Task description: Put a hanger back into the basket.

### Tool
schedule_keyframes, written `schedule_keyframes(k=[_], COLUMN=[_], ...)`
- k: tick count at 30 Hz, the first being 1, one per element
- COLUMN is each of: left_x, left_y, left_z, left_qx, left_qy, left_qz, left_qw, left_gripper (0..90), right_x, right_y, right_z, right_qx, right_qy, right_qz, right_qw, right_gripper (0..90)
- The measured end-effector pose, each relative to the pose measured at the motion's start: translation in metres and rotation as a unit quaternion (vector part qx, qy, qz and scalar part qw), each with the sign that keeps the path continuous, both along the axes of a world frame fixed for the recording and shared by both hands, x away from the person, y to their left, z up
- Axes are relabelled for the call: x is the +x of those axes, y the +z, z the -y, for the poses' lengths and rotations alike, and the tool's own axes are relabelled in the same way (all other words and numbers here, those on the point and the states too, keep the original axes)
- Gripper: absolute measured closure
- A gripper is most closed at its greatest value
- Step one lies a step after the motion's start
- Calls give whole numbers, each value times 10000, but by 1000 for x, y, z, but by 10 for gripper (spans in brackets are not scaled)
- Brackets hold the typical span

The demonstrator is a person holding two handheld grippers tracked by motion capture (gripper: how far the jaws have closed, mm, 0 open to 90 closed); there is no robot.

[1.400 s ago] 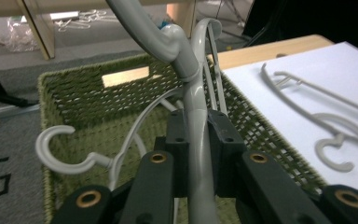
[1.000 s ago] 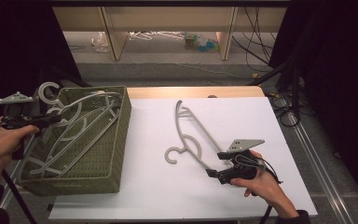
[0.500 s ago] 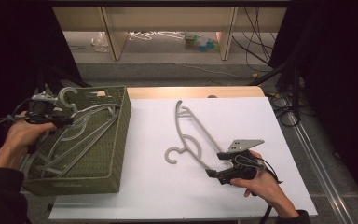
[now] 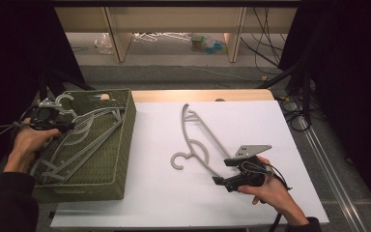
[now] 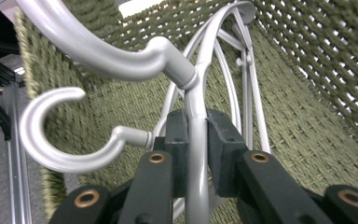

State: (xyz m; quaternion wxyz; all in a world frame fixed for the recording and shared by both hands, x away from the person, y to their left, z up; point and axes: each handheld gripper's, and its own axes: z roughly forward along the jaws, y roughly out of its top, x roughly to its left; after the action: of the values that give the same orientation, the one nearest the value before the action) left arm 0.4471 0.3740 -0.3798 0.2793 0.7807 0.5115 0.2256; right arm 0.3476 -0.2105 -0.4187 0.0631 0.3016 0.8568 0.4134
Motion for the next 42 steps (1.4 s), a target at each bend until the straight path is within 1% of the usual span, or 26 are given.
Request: schedule_keyframes(k=[2, 5, 7, 8, 9, 10, 11, 12, 13, 14, 16, 17, 19, 21, 23, 24, 26, 27, 28, 30, 32, 35, 36, 37, 39, 42], left_x=[-1, -3, -4, -5, -5, -5, -6, -7, -9, -10, -14, -17, -22, -29, -37, -41, -49, -53, -58, -65, -74, -86, -90, -96, -103, -112], left_y=[-5, -10, -14, -16, -18, -20, -21, -22, -22, -22, -20, -18, -13, -7, -2, 2, 5, 6, 7, 11, 17, 23, 25, 26, 27, 27], left_z=[-2, -7, -9, -10, -11, -12, -14, -16, -17, -17, -18, -18, -18, -16, -12, -12, -8, -6, -1, 3, 9, 22, 27, 34, 46, 62], left_qx=[-6, -62, -51, -64, -44, 32, 67, -1, -2, -9, -64, -122, -290, -433, -558, -455, -427, -505, -765, -916, -1015, -1081, -1161, -1235, -1367, -1493], left_qy=[-19, 71, 192, 281, 337, 384, 396, 442, 448, 472, 567, 590, 692, 695, 633, 497, 462, 450, 530, 476, 449, 287, 198, 165, 110, -47], left_qz=[6, -5, -98, -125, -181, -190, -247, -221, -206, -185, -74, -11, 129, 339, 496, 472, 559, 614, 743, 877, 1021, 1160, 1224, 1316, 1389, 1545], left_qw=[10000, 10000, 9998, 9995, 9993, 9991, 9989, 9988, 9988, 9987, 9983, 9982, 9971, 9961, 9952, 9966, 9965, 9958, 9929, 9908, 9886, 9869, 9855, 9834, 9808, 9766], left_gripper=[781, 774, 767, 762, 746, 736, 736, 732, 716, 680, 629, 598, 536, 499, 466, 450, 419, 411, 403, 395, 380, 354, 345, 339, 308, 291], right_x=[0, 1, 0, 1, 1, 1, 1, 0, 0, 0, 1, 1, 1, 1, 1, 1, 2, 2, 2, 1, 2, 2, 2, 2, 2, 2], right_y=[0, 0, 0, 0, 0, 0, 0, 0, 0, 0, 0, 0, 0, 0, 0, 0, 0, 0, 0, 1, 0, 0, 0, 0, 0, -1], right_z=[0, 1, 1, 1, 1, 1, 1, 0, 0, 0, 1, 1, 1, 1, 1, 1, 1, 1, 2, 2, 2, 2, 2, 2, 1, 1], right_qx=[-4, -25, -3, -12, -9, -11, -16, -9, -13, -12, -5, 10, -2, 8, 5, -1, 3, 3, 6, 23, 21, -4, -6, -5, -14, -21], right_qy=[0, -20, -28, -11, -19, -25, -29, -45, -42, -37, -34, -59, -54, -81, -92, -107, -135, -135, -138, -223, -219, -228, -233, -209, -245, -234], right_qz=[-5, -8, -54, -4, -17, -14, -13, -47, -24, -8, 7, -34, 5, -35, -35, -20, 12, 19, 51, 32, 59, 49, 47, 25, -11, 27], right_qw=[10000, 10000, 10000, 10000, 10000, 10000, 10000, 10000, 10000, 10000, 10000, 10000, 10000, 10000, 10000, 9999, 9999, 9999, 9999, 9997, 9997, 9997, 9997, 9998, 9997, 9997], right_gripper=[225, 225, 225, 225, 225, 225, 225, 224, 224, 224, 224, 224, 223, 223, 223, 223, 223, 222, 222, 222, 221, 220, 220, 219, 215, 211])
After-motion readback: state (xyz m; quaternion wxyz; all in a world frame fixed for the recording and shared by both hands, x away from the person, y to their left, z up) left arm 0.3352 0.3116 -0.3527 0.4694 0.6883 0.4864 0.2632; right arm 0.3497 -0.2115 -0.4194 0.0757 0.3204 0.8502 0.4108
